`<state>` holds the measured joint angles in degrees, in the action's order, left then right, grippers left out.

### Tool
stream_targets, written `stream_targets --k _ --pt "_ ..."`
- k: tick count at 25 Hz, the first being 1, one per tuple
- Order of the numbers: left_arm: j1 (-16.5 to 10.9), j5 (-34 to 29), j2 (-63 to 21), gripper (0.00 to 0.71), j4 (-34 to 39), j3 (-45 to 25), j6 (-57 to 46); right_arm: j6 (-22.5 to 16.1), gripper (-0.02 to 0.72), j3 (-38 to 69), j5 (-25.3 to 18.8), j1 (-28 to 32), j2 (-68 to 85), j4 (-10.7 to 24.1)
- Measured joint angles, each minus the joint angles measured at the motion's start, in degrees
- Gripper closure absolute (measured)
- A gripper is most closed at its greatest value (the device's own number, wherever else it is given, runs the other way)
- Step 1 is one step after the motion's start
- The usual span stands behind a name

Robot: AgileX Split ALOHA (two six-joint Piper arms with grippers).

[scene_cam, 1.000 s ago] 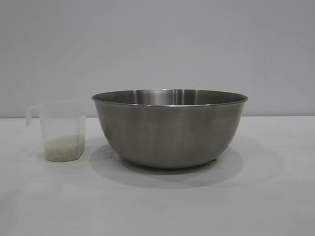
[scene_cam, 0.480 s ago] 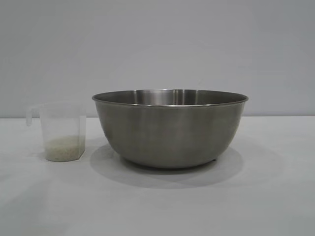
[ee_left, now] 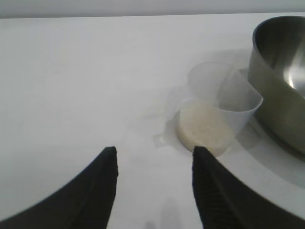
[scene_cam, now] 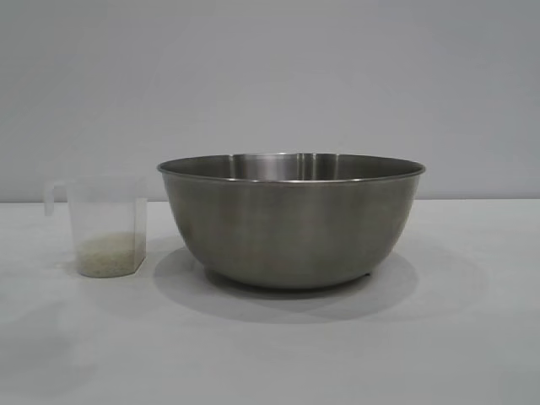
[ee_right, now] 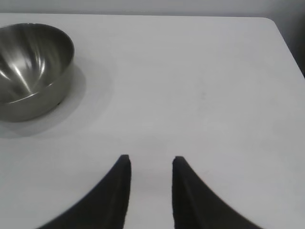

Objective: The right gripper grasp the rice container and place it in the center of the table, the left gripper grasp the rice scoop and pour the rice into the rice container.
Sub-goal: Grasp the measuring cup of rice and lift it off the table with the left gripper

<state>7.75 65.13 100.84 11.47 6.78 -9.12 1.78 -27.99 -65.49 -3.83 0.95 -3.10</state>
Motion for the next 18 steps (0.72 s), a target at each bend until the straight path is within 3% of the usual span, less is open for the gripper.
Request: stream_targets --k 18 --pt "0.0 0.4 8.2 0.362 1.6 7.0 -1.3 0.0 0.488 0.0 0.0 0.0 0.0 0.0"
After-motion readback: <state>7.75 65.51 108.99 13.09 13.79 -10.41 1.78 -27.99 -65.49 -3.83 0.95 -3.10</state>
